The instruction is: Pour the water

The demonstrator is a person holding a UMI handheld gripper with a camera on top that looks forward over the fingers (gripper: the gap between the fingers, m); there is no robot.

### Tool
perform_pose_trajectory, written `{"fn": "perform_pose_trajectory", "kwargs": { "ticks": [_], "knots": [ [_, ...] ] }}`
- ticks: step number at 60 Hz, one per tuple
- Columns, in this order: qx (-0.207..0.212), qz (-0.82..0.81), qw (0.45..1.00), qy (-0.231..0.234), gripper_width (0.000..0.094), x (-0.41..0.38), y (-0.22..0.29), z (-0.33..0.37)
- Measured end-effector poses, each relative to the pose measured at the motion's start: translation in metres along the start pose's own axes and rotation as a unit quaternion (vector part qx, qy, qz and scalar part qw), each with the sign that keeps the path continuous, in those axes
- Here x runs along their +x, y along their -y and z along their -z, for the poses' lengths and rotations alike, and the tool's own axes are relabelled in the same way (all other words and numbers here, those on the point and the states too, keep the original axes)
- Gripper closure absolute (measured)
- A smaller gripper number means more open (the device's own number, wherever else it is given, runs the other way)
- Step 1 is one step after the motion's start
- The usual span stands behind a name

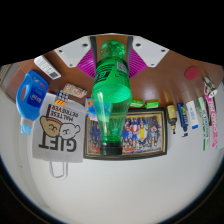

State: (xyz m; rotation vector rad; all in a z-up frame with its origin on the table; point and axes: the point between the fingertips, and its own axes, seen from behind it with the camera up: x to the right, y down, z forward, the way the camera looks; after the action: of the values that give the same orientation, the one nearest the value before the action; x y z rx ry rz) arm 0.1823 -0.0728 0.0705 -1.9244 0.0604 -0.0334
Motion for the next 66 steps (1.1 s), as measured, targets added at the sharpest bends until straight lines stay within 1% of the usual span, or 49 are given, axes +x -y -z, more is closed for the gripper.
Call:
{"fn": "perform_pose_trajectory", "kwargs": {
  "ticks": [4,10,18,26,37,46,51,54,62,66],
  "knots": [
    [0.004,0.009,1.0,0.001,0.0559,-0.001,-0.001,0.001],
    [0.007,0.024,1.0,0.0,0.0561,-0.003,-0.001,0.002],
    [0.008,0.05,0.999,-0.018,0.0561,0.0,0.009,0.004],
    [0.02,0.111,0.993,-0.037,0.0562,-0.008,0.04,0.011],
    [0.049,0.245,0.965,-0.075,0.0562,-0.054,0.103,0.022],
    [0.069,0.38,0.918,-0.093,0.0562,-0.121,0.15,0.032],
    [0.075,0.444,0.887,-0.1,0.0563,-0.161,0.167,0.036],
    [0.084,0.484,0.865,-0.102,0.0563,-0.182,0.173,0.035],
    [0.086,0.598,0.788,-0.116,0.0566,-0.246,0.179,0.034],
    [0.077,0.646,0.749,-0.123,0.0566,-0.27,0.173,0.031]
  ]
}}
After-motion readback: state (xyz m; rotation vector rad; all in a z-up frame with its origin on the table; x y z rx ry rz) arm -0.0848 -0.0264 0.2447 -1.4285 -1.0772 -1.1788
